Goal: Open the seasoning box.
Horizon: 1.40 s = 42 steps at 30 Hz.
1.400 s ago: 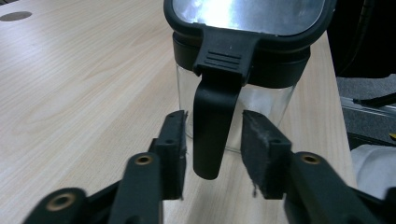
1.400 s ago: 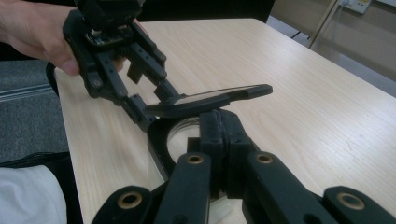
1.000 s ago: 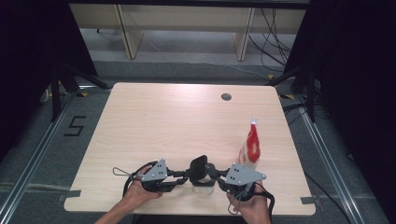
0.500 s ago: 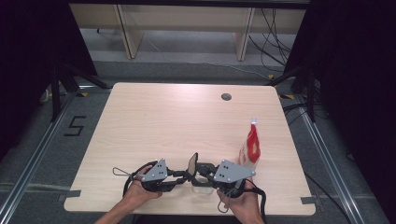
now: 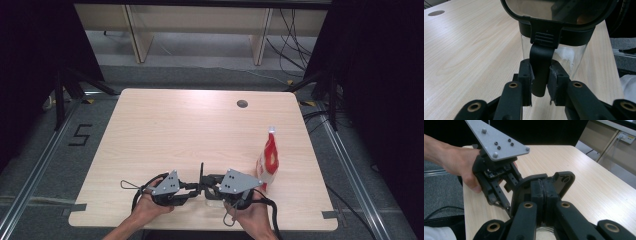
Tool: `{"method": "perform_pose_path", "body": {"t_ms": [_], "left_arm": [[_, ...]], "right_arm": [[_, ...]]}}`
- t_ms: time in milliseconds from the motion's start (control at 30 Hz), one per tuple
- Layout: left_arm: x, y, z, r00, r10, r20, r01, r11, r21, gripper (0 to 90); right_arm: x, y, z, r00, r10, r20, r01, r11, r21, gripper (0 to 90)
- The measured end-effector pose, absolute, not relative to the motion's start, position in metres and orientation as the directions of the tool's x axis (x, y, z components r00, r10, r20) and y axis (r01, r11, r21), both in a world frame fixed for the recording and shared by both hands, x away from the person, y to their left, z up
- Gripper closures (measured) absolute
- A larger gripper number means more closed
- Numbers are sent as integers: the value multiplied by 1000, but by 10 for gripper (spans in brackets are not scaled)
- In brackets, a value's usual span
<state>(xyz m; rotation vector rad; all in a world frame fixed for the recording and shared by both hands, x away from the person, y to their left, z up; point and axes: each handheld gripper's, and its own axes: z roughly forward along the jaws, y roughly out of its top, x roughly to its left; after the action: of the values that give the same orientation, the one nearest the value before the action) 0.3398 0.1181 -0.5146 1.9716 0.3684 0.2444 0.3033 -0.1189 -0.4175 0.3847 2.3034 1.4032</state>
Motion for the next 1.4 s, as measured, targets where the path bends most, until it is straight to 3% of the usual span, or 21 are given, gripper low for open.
{"method": "perform_pose_path", "body": {"t_ms": [567,800,900,967,1133,1300,1333,1400], "left_arm": [[340,119,-514,927,374,16,143,-395,907,739],[339,120,-514,932,362,11,145,-399,905,735],[338,121,-514,930,367,6,149,-394,907,733],[337,121,-513,929,369,-2,159,-395,905,726],[335,129,-507,910,411,-64,227,-361,904,551],[331,138,-504,901,429,-72,253,-383,889,426],[327,141,-503,887,446,-120,303,-366,880,410],[323,143,-502,877,464,-125,317,-363,876,373]], "right_arm": [[307,-108,-418,-883,427,-195,23,453,891,886],[303,-124,-415,-867,456,-202,23,441,897,809],[300,-139,-418,-848,487,-212,25,434,900,727],[296,-147,-422,-835,527,-158,86,409,908,668],[291,-168,-426,-819,557,-140,110,392,914,604],[284,-180,-429,-807,577,-125,127,377,917,561],[281,-184,-431,-802,585,-123,135,378,916,548],[278,-188,-435,-796,593,-118,140,370,918,535]]}}
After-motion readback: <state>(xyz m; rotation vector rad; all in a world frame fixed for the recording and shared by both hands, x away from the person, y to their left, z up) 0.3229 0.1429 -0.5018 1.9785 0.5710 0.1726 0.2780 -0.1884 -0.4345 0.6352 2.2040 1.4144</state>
